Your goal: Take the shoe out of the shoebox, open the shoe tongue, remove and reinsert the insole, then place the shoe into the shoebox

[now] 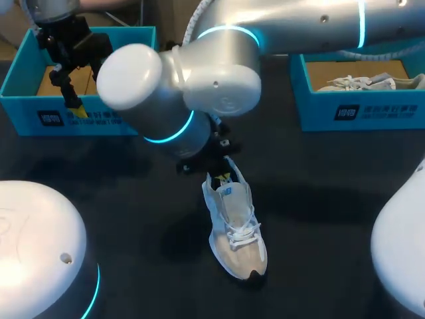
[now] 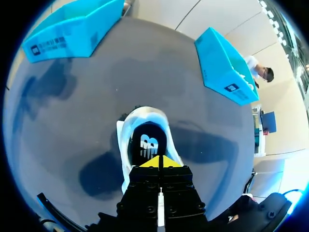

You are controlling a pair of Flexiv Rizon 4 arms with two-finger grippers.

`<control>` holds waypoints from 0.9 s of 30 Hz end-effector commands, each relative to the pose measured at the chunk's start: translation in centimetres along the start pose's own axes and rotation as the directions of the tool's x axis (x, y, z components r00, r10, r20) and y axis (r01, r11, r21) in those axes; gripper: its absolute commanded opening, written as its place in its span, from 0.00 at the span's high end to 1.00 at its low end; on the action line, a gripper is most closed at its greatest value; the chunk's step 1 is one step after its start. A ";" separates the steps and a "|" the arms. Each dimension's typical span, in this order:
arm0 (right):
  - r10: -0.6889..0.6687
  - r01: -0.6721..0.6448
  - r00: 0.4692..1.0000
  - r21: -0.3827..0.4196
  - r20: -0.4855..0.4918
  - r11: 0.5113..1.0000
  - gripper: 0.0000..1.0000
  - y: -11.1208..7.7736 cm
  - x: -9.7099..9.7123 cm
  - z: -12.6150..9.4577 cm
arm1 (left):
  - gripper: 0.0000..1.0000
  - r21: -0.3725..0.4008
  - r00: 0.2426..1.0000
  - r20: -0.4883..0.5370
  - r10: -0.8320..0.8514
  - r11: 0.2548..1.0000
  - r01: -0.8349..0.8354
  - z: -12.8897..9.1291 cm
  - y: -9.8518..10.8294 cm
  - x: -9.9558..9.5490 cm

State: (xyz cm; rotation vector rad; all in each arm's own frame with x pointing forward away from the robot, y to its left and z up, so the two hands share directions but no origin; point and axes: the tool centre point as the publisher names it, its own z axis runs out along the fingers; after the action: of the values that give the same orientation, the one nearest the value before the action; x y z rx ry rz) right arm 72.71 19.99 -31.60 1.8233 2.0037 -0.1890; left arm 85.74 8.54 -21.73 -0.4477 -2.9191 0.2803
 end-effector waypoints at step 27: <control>0.181 -0.185 0.973 0.011 0.145 0.983 1.00 0.4 0.2 4.7 | 0.00 -0.002 1.000 0.001 0.000 1.000 0.000 0.0 0.0 0.1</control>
State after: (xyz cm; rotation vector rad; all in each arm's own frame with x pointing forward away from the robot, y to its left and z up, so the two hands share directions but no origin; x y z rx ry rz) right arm 74.52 18.44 -35.21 1.7839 1.9146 -0.3450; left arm 85.73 8.55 -21.72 -0.4477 -2.9195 0.2798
